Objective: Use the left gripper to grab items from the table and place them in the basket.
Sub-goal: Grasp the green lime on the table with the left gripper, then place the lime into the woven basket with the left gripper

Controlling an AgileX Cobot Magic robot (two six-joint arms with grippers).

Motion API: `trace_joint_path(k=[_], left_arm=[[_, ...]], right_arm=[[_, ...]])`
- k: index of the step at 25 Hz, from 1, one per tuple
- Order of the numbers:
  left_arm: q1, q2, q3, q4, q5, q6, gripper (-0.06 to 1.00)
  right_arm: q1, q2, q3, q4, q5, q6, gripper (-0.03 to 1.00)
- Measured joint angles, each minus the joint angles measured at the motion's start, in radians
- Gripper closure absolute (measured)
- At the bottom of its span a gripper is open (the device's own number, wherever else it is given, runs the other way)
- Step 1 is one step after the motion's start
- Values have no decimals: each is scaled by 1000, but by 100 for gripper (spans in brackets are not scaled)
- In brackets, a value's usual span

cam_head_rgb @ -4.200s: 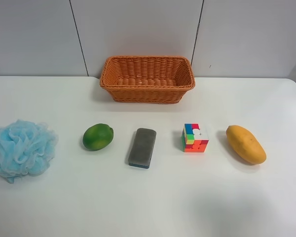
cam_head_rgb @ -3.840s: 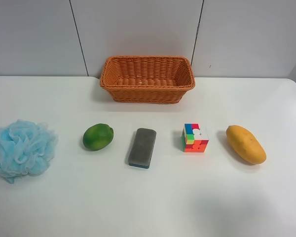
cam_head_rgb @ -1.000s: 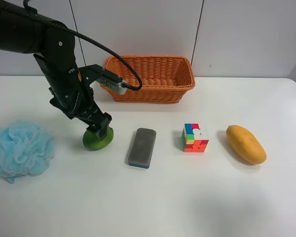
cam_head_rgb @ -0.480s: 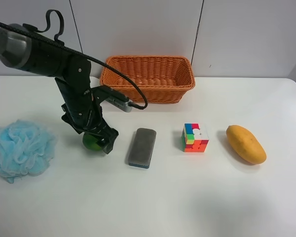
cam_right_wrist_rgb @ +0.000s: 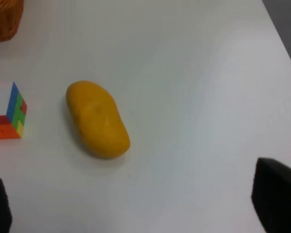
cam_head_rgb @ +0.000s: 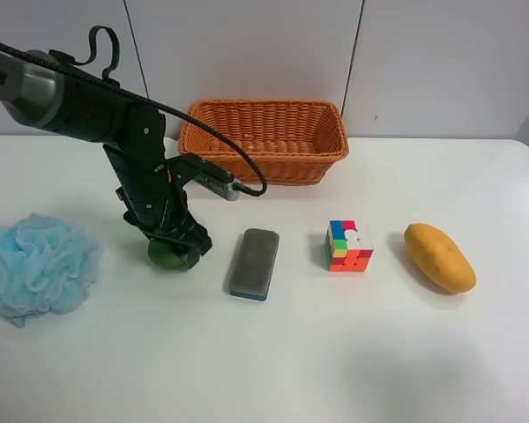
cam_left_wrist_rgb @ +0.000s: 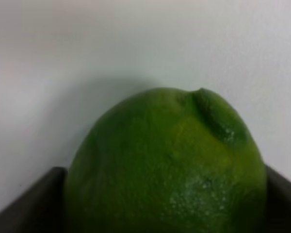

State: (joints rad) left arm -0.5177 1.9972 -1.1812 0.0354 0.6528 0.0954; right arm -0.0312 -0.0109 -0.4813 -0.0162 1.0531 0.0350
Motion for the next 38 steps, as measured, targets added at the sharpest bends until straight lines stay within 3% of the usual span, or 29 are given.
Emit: trace_joint_path(k=[10,18,26,32,38], left_arm=[[0,0,-2,0,8,0,28],[0,-94,-100,-1,207,-2,28],[0,-137,-360,-2,414,-73,28],[0,-120,-573,-3,421,-79,28],[13,26,-837,-3,416,-79,28]], right_arm=[[0,0,0,0,0,0,-3],[0,0,0,0,0,0,-3],[0,0,0,0,0,0,-3],[0,0,0,0,0,0,-3],[0,0,0,0,0,0,-3]])
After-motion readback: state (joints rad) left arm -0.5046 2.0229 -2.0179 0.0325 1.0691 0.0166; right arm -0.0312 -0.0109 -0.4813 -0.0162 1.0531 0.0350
